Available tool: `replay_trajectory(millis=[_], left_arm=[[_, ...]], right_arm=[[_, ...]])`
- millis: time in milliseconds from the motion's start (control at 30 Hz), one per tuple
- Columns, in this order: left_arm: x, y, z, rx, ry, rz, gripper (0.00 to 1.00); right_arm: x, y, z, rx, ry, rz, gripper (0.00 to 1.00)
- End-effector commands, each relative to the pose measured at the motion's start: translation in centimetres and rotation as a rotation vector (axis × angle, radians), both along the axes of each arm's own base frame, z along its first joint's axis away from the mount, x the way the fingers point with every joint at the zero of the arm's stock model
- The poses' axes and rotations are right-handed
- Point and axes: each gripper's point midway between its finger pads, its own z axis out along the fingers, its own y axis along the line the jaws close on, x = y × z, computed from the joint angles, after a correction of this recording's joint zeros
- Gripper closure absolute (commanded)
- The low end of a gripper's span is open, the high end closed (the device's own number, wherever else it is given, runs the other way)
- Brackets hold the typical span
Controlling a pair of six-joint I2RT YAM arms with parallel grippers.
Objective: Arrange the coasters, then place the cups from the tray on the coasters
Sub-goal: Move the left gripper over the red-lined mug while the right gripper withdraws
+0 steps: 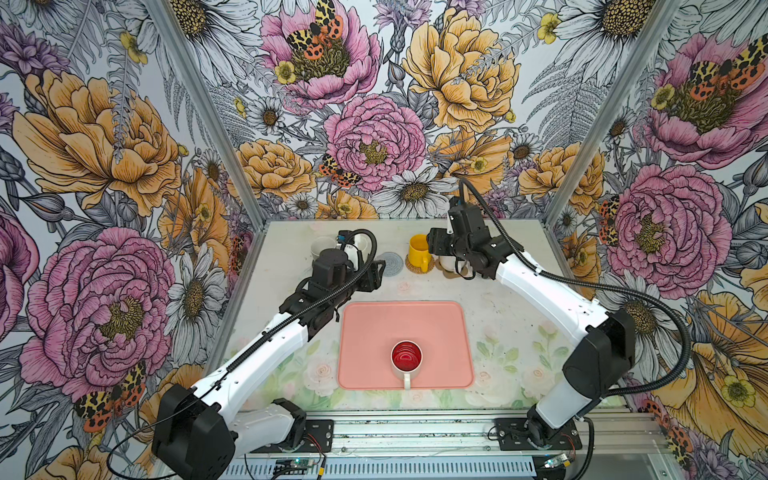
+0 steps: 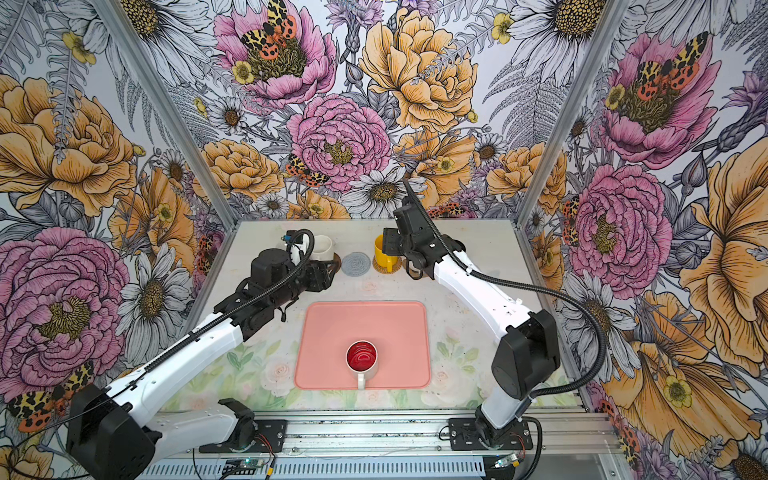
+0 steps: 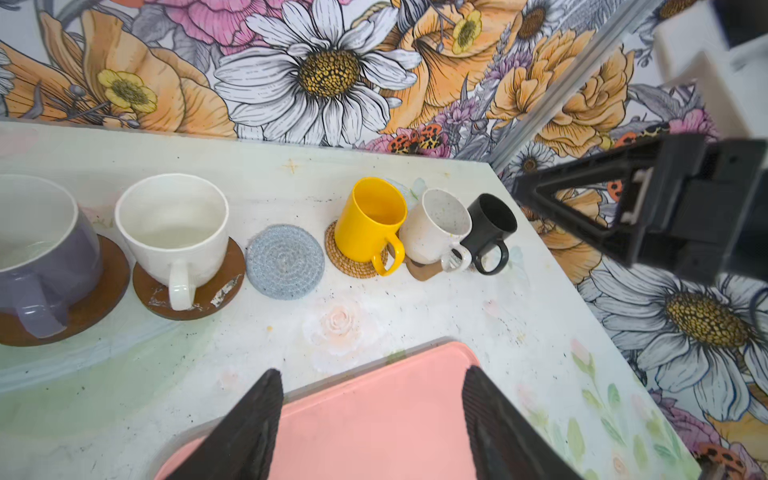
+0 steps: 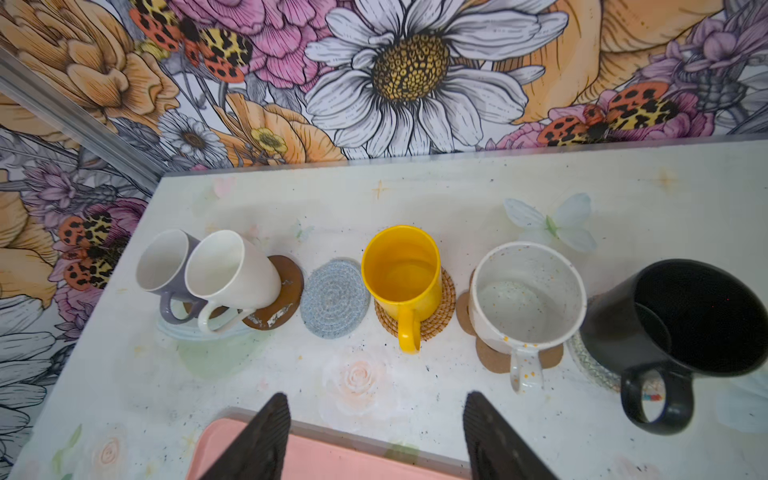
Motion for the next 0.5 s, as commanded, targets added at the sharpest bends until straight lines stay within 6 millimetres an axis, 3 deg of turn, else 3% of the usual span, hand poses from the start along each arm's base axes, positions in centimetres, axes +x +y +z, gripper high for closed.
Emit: replay_trajectory(millis=[0, 133, 333, 467], left_arm=[[-0.5, -0.7, -0.3, 0.089, 0.011, -0.031, 0.3], [-1.6, -1.8, -1.7, 0.132, 0.072, -0.063, 0.3], [-5.5, -4.6, -4.1, 0.224, 0.129, -0.205, 0.25], [-8.3, -6.4, -5.4, 0.274, 0.164, -0.295, 0.2]], right_arm=[[-0.7, -1.0, 2.7, 0.085, -0.1, -0.064, 0.3], [-2.6, -2.5, 2.8, 0.172, -0.144, -0.114, 0.29], [-4.6, -4.9, -0.2, 0.194, -0.16, -0.181, 0.24], [-5.2, -5.4, -1.9, 0.183, -0.128, -0.181, 0.24]])
